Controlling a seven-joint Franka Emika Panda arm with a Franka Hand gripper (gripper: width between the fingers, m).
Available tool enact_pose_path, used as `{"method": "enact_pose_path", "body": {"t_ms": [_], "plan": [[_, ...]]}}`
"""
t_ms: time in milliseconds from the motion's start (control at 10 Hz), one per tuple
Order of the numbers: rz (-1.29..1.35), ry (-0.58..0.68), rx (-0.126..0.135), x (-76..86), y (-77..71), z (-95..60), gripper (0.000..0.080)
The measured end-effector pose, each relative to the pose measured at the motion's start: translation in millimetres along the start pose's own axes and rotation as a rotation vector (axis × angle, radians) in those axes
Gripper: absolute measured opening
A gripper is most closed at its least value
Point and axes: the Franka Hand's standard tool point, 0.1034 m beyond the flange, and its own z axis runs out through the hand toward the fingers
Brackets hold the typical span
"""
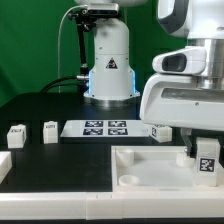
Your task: Assemble one leg
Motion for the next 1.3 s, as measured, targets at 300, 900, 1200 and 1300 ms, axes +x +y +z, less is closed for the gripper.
{"method": "enact_pose_path", "body": {"t_ms": [300,900,1200,1300], "plan": [[0.171,0.006,-0.02,5.0,13.8,1.2,0.0294],[0.139,0.004,-0.018,3.4,11.0,1.4,0.0647],[0.139,0.004,-0.018,3.4,11.1,1.4,0.0648],[0.139,0.004,-0.018,3.4,11.1,1.4,0.0648]]}}
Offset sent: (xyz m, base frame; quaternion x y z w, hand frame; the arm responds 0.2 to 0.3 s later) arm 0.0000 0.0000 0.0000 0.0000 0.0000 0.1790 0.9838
